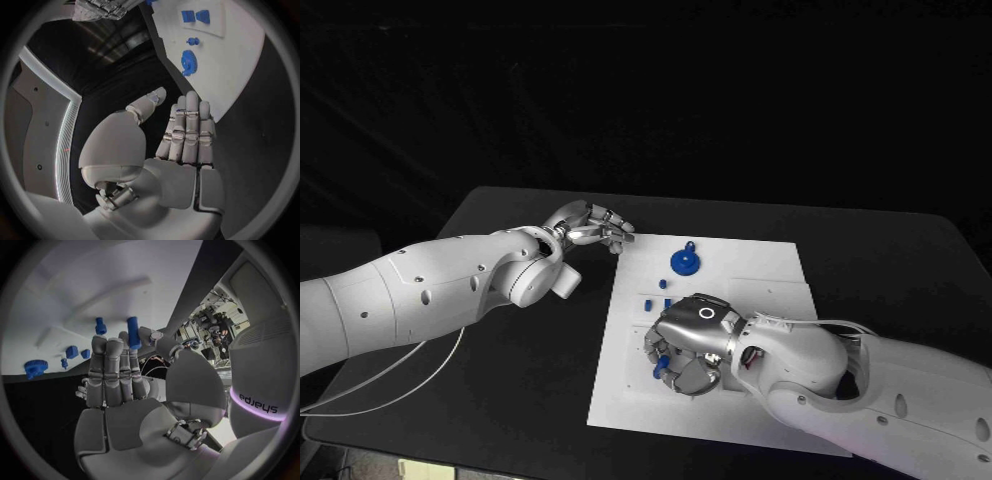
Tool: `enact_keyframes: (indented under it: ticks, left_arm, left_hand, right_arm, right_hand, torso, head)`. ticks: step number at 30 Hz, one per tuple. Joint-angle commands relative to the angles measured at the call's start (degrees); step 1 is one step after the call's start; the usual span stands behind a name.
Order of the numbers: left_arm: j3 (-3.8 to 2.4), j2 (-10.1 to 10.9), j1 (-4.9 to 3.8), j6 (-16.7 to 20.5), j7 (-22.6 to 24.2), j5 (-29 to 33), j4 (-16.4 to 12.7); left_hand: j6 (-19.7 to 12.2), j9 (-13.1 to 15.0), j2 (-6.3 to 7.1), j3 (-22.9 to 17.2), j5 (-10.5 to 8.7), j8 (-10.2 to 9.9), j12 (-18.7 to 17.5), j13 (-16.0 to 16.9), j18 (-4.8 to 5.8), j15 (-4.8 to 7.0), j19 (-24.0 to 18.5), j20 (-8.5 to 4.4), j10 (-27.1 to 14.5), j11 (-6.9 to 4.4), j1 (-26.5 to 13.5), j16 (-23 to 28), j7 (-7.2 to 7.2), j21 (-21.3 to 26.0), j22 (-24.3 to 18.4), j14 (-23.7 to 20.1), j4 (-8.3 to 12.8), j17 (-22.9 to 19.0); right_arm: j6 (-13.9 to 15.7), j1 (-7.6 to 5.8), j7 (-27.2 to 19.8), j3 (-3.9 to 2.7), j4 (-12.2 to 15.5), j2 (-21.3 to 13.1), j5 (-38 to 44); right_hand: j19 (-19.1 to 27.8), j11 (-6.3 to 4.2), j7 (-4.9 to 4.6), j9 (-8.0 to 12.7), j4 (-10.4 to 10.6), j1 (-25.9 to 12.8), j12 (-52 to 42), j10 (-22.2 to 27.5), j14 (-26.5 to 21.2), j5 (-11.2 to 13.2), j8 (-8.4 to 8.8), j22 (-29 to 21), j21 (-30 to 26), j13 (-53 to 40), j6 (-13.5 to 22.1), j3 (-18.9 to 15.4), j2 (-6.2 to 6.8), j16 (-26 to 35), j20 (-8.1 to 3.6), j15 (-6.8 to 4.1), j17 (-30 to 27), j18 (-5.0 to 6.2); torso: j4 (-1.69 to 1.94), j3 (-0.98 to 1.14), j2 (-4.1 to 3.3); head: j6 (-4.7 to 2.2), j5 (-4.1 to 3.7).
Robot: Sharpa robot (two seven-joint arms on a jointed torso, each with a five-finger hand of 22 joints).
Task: Assemble the parts on the task board
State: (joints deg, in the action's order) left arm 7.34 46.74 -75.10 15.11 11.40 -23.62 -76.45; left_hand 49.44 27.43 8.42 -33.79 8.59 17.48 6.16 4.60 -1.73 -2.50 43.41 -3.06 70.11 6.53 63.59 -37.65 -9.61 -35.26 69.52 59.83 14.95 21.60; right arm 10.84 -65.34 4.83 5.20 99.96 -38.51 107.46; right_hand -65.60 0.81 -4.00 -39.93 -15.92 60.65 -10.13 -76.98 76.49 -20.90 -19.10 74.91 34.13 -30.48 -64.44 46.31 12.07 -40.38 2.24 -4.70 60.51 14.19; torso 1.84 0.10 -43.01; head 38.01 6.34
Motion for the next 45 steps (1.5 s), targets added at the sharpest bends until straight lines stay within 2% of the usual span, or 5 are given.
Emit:
enact_keyframes:
  ticks: [1, 7, 18, 24, 45]
  left_arm:
    - [-0.03, -0.05, -0.04, -0.64, 0.45, 0.35, -0.07]
    - [-0.03, -0.06, -0.04, -0.65, 0.46, 0.35, -0.07]
    - [-0.03, -0.06, -0.04, -0.67, 0.45, 0.35, -0.04]
    - [-0.03, -0.10, -0.04, -0.65, 0.43, 0.35, -0.06]
    - [-0.03, -0.12, -0.04, -0.61, 0.39, 0.35, -0.05]
  left_hand:
    - [-0.46, -0.08, -0.08, 0.01, -0.29, -0.18, -0.40, 0.09, -0.25, -0.20, 0.16, 0.07, -0.31, 0.12, -0.44, 0.33, 0.01, 0.25, 0.06, 0.16, -0.23, 0.07]
    - [-0.47, -0.08, -0.08, 0.01, -0.29, -0.18, -0.41, 0.10, -0.25, -0.20, 0.16, 0.07, -0.31, 0.13, -0.44, 0.36, 0.00, 0.26, 0.07, 0.16, -0.25, 0.10]
    - [-0.49, -0.08, -0.06, 0.01, -0.29, -0.18, -0.42, 0.10, -0.25, -0.21, 0.15, 0.07, -0.32, 0.13, -0.44, 0.41, 0.00, 0.28, 0.10, 0.16, -0.26, 0.17]
    - [-0.49, -0.08, -0.06, 0.01, -0.29, -0.18, -0.42, 0.10, -0.25, -0.21, 0.15, 0.07, -0.32, 0.13, -0.44, 0.42, 0.00, 0.29, 0.10, 0.16, -0.26, 0.18]
    - [-0.51, -0.08, -0.03, 0.00, -0.28, -0.18, -0.45, 0.11, -0.25, -0.22, 0.11, 0.08, -0.32, 0.13, -0.41, 0.53, 0.00, 0.33, 0.16, 0.14, -0.26, 0.31]
  right_arm:
    - [0.00, -0.03, 1.14, -0.06, -0.26, 0.09, 1.53]
    - [-0.08, -0.05, 1.27, -0.06, -0.33, 0.27, 1.75]
    - [-0.92, -0.07, 1.14, -0.06, -0.22, 0.28, 2.19]
    - [-2.15, -0.11, 0.85, -0.05, -0.56, 1.00, 1.56]
    - [-3.87, -0.22, 0.78, 0.35, 0.14, 2.32, 2.12]
  right_hand:
    - [-0.04, 0.06, 0.14, -0.33, 0.05, 0.74, 0.12, -0.48, -0.16, 0.33, 0.06, 1.13, 0.24, -0.10, -0.39, 0.45, 0.06, -0.36, -0.22, -0.43, 0.08, 0.81]
    - [-0.02, 0.06, 0.14, -0.41, 0.14, 0.80, 0.17, -0.50, -0.17, 0.78, 0.16, 1.10, 0.34, -0.19, -0.43, 0.74, 0.15, -0.39, -0.22, -0.43, 0.10, 0.81]
    - [0.01, 0.06, 0.15, -0.47, 0.17, 0.86, 0.21, -0.52, -0.18, 1.12, 0.23, 1.09, 0.41, -0.25, -0.46, 0.96, 0.22, -0.42, -0.23, -0.44, 0.11, 0.81]
    - [0.01, 0.06, 0.15, -0.48, 0.17, 0.86, 0.21, -0.52, -0.18, 1.13, 0.23, 1.09, 0.42, -0.25, -0.47, 0.96, 0.23, -0.42, -0.23, -0.44, 0.11, 0.81]
    - [0.44, 0.00, 0.26, -1.22, -0.45, 0.25, 0.51, -0.76, -0.39, -3.28, 0.66, 1.11, 1.20, -0.82, -0.81, -0.68, 0.03, -0.88, -0.23, -0.48, 0.51, 0.81]
  torso:
    - [0.01, 0.02, -0.02]
    - [0.04, 0.00, -0.02]
    - [0.00, 0.04, -0.01]
    - [0.02, 0.00, -0.01]
    - [0.00, 0.01, 0.00]
  head:
    - [-0.04, -0.01]
    - [-0.82, 0.15]
    - [-0.52, 0.75]
    - [-0.48, 0.70]
    - [-0.31, 0.67]
